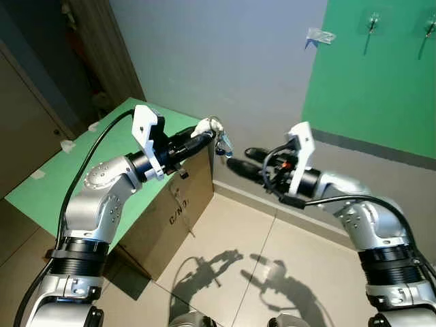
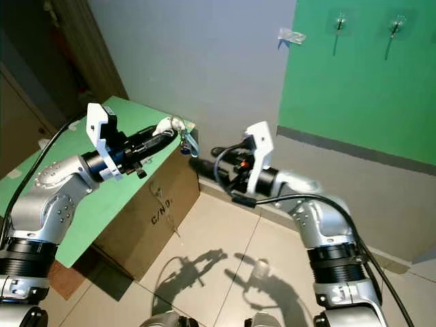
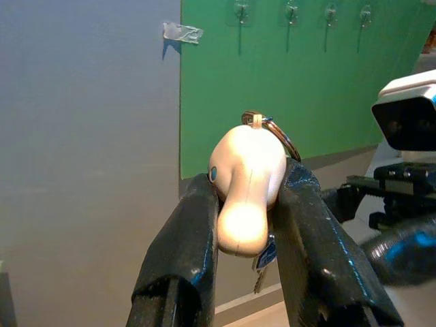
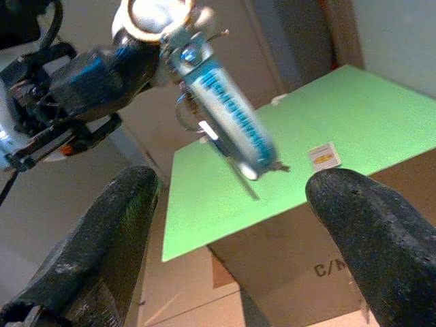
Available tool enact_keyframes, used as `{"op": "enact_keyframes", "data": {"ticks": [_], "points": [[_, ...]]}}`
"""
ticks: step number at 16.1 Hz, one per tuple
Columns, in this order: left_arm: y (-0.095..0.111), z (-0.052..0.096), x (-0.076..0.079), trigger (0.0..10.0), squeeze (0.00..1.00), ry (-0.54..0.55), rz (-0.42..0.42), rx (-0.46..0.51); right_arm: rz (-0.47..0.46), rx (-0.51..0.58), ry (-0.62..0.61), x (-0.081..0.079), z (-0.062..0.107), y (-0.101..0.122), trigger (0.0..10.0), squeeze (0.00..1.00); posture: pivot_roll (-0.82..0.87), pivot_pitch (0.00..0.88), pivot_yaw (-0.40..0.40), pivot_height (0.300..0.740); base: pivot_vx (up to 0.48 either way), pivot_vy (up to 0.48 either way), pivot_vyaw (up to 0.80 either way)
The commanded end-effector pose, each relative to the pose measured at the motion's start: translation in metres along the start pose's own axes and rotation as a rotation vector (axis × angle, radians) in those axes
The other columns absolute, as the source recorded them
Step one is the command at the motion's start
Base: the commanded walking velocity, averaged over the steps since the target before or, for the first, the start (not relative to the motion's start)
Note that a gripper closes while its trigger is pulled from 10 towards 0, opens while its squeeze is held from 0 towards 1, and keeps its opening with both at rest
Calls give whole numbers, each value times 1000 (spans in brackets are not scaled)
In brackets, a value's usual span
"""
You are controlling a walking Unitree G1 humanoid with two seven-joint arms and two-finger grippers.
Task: Hang keys on a hook
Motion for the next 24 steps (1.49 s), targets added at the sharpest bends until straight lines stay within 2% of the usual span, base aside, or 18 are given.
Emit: {"op": "enact_keyframes", "data": {"ticks": [1,3,12,18,24], "points": [[11,-3,-1,0,0,-16,-39,20,27,-5,52,-12,-6,7,10000,0,-171,40,129,740,0,0,0],[13,-4,1,0,0,-29,-35,27,34,-17,65,-15,-10,7,10000,0,-169,40,128,740,0,0,0],[17,-5,4,0,0,-42,-31,43,97,-6,22,-9,-21,6,10000,0,-160,45,122,740,0,0,0],[18,-4,4,0,0,-44,-32,40,119,13,-55,9,-10,10,10000,0,-157,36,116,740,0,0,0],[19,-4,3,0,0,-55,-38,35,126,33,-66,12,-7,13,10000,0,-161,22,119,740,0,0,0]]}}
Point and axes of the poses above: a point about 5 cm out from each wrist's last joint towards the gripper, its own z axis pointing back from the gripper into the wrist, its own y axis along the axis of the wrist's last joint, x = y × z, the point moved 1 cm from there along -z, pointing out of the wrist towards the gripper, and after that the axes turned 15 degrees about -z, right-handed, at the moved point
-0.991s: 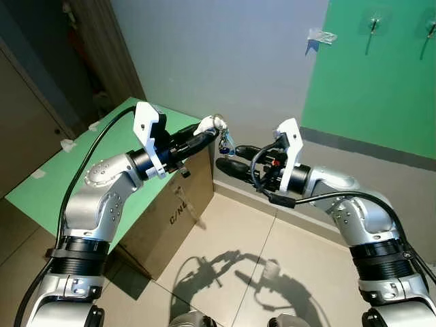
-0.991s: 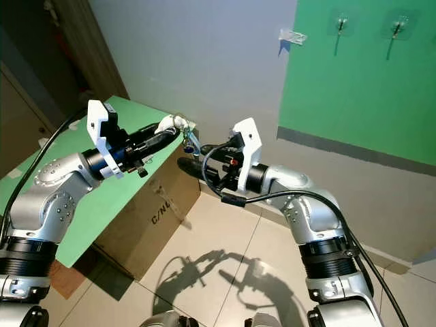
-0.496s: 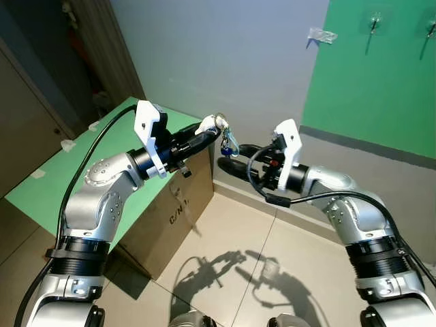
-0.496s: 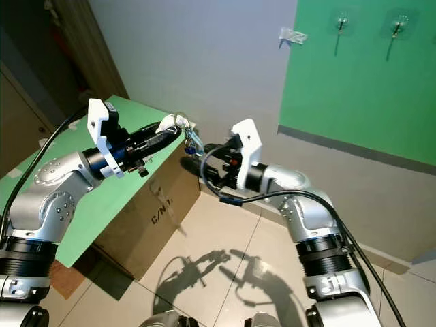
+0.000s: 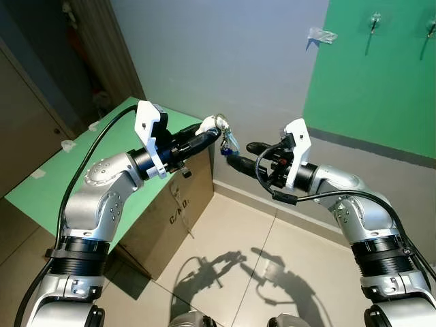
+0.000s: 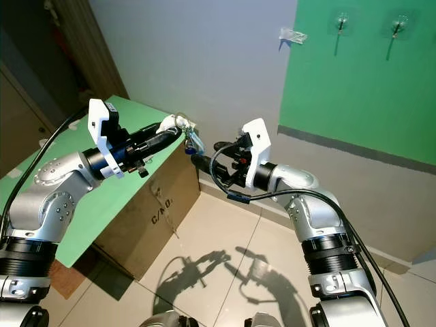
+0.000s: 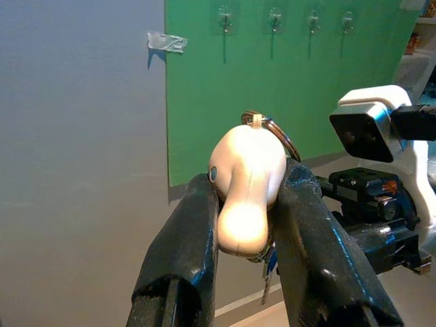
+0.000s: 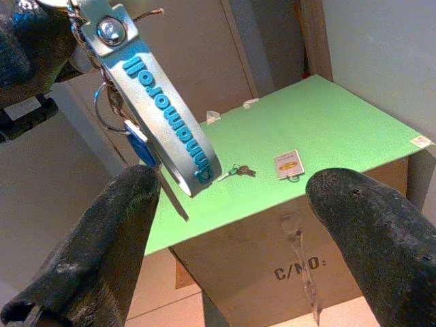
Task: Hang keys on a hook
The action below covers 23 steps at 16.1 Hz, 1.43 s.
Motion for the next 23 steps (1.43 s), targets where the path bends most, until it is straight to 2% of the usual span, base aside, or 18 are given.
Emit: {"op": "enact_keyframes", "data": {"ticks": [1,9,10,11,23], "points": [[9,-1,-1,0,0,-20,-28,17,26,18,2,-1,-2,8,10000,0,-161,18,118,740,0,0,0],[7,0,0,0,0,-14,-24,14,28,46,-25,5,-1,14,10000,0,-158,18,112,740,0,0,0],[7,0,0,0,0,-14,-23,14,23,51,-22,5,-1,15,6667,0,-160,19,112,740,0,0,0],[7,0,0,0,0,-14,-23,13,16,58,-18,5,-1,15,0,0,-160,19,112,740,0,0,0],[6,1,-1,0,0,-8,-22,9,-44,136,-12,5,1,25,0,0,-161,33,112,740,0,0,0]]}}
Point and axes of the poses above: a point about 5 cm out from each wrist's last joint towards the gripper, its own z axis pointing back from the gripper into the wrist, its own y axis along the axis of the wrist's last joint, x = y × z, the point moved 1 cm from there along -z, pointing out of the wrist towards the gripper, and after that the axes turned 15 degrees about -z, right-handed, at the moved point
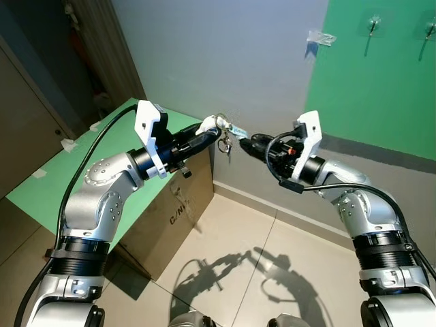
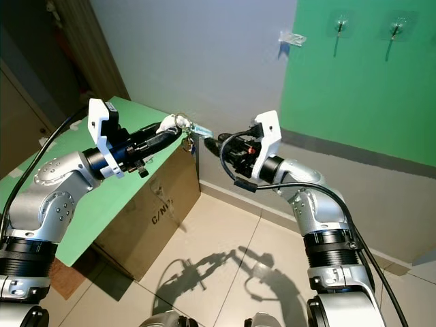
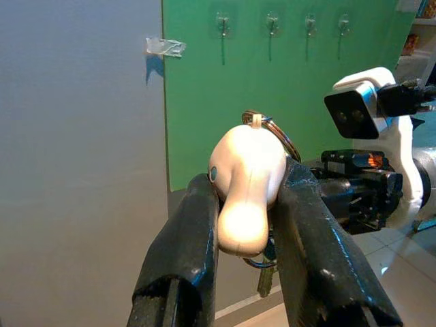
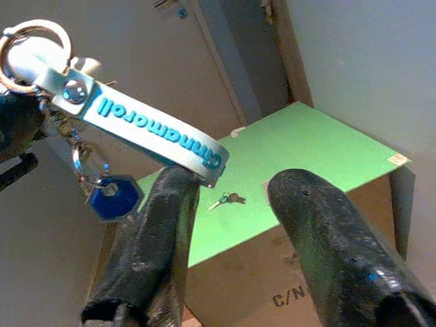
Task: Hang keys on a hook
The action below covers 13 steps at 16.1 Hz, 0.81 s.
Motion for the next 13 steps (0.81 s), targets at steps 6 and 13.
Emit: {"op": "enact_keyframes", "data": {"ticks": [6,13], "points": [[5,1,-1,0,0,-6,-20,5,1,64,-25,0,-4,16,0,0,-165,38,116,740,0,0,0],[3,0,-1,0,0,-7,-23,-2,11,114,-46,-1,-4,27,0,0,-167,43,116,740,0,0,0]]}}
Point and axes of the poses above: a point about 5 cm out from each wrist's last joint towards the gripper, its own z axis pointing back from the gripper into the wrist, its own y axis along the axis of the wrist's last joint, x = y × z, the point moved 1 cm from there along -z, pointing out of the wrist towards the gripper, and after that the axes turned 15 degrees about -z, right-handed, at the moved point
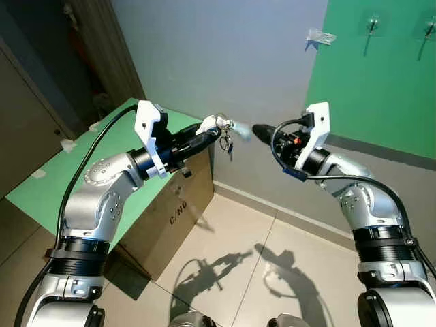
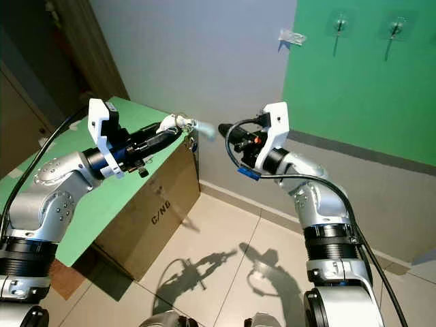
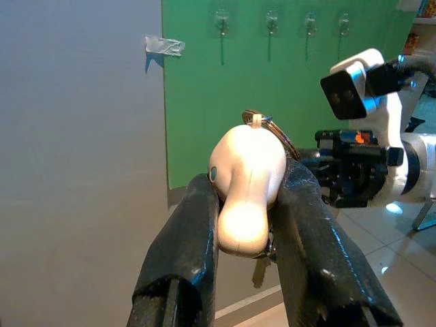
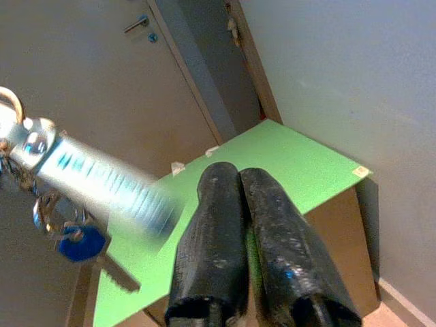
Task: Hang keys on a hook
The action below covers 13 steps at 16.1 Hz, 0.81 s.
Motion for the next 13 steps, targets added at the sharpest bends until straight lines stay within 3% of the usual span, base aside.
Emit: {"op": "enact_keyframes", "data": {"ticks": [1,7,8,9,10,13], "points": [[3,0,-1,0,0,-8,-22,-1,17,38,26,-7,-3,11,0,0,-168,44,115,740,0,0,0],[3,0,-1,0,0,-6,-23,-1,25,17,-37,0,-5,8,0,0,-168,44,115,740,0,0,0],[3,0,-1,0,0,-5,-24,-1,29,3,-37,1,-4,6,6235,0,-166,45,114,740,0,0,0],[3,-1,0,0,0,-6,-23,-3,65,-39,-28,7,6,2,10000,1000,-167,50,115,740,0,0,0],[3,0,1,0,0,-11,-22,-5,127,-129,1,14,22,-8,10000,1000,-167,51,115,740,0,0,0],[0,0,4,0,0,-26,-20,-13,127,-182,82,5,26,-10,10000,1000,-168,50,113,740,0,0,0]]}}
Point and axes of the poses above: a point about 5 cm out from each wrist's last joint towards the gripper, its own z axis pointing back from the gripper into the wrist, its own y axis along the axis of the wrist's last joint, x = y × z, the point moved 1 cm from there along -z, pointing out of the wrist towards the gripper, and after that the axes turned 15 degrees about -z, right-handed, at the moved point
